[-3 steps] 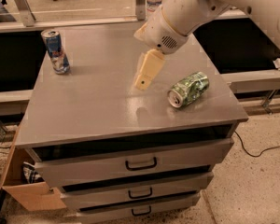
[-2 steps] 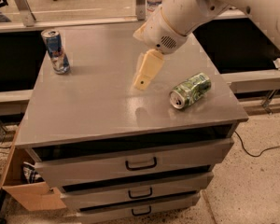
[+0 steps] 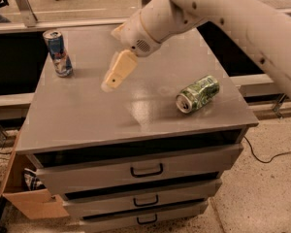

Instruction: Move redbull can near water bottle

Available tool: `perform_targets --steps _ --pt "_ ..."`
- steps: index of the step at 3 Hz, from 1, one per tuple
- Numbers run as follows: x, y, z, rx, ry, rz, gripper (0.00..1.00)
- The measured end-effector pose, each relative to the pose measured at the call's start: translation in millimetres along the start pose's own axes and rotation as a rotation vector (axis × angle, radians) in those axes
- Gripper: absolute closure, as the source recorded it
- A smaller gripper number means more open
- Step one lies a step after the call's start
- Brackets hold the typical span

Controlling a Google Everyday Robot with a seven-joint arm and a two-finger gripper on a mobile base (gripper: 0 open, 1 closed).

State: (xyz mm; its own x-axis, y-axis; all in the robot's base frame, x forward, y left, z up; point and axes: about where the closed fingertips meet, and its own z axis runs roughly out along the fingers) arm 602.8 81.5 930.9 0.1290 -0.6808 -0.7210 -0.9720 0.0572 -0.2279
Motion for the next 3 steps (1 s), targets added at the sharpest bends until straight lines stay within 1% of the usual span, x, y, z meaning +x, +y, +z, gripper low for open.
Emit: perform_targets --steps 1,2,3 --pt "-24 -21 43 0.006 -0.114 0.035 0.00" --pt "-37 -38 79 0.018 -0.212 0.065 0.00" --pt "-42 -61 113 0.044 -0.299 0.085 0.00"
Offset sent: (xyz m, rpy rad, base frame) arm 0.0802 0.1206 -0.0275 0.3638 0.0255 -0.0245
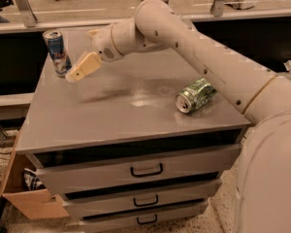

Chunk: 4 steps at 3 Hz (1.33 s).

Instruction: Move redbull can near water bottle

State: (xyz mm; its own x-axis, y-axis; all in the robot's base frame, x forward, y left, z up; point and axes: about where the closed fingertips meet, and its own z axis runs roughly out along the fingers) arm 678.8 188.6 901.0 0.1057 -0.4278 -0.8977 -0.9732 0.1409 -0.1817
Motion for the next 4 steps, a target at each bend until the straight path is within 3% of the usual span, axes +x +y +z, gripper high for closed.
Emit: perform_targets --steps 2,3,4 --pt "-8 -20 56 0.019 -0.143 0.025 0.00" --pt "-10 -26 79 0.022 -0.180 0.049 0.17" --pt "-13 -28 90 0.025 -0.188 0.062 0.41"
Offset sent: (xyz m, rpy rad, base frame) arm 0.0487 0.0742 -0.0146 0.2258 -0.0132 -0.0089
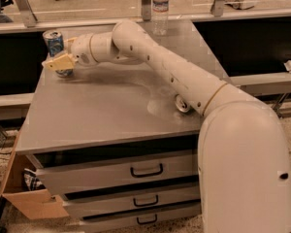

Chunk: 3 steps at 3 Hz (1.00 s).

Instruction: Move redbull can near water bottle

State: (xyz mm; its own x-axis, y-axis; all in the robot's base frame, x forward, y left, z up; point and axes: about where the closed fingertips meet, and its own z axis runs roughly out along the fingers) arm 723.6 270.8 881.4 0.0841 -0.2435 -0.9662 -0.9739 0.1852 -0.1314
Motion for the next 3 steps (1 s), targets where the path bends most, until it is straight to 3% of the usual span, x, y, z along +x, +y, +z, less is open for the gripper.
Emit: perform_targets --steps 1,2,3 --pt "2 -5 -6 0.021 -0.001 0.009 0.64" --pt "1 -19 -34 0.080 -0.012 0.010 0.86" --pt "9 -47 -110 0.210 -0.001 0.012 1.00"
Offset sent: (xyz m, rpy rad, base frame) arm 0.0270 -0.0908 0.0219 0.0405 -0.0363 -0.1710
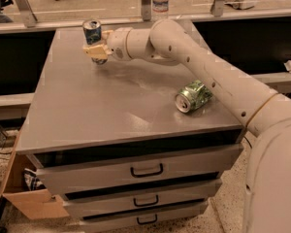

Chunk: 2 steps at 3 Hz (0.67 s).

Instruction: Move redbull can near water bottle

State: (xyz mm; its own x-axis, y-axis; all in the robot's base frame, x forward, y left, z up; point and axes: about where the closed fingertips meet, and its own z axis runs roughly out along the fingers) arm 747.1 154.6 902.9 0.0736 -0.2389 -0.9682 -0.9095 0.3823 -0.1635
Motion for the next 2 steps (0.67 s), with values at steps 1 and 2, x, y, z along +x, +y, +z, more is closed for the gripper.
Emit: perform_targets --steps 1,2 --pt "0.0 0.1 0.1 0.000 0.000 0.000 1.00" --pt "-1.6 -9.3 -9.2 0.037 0.014 -0.005 1.00"
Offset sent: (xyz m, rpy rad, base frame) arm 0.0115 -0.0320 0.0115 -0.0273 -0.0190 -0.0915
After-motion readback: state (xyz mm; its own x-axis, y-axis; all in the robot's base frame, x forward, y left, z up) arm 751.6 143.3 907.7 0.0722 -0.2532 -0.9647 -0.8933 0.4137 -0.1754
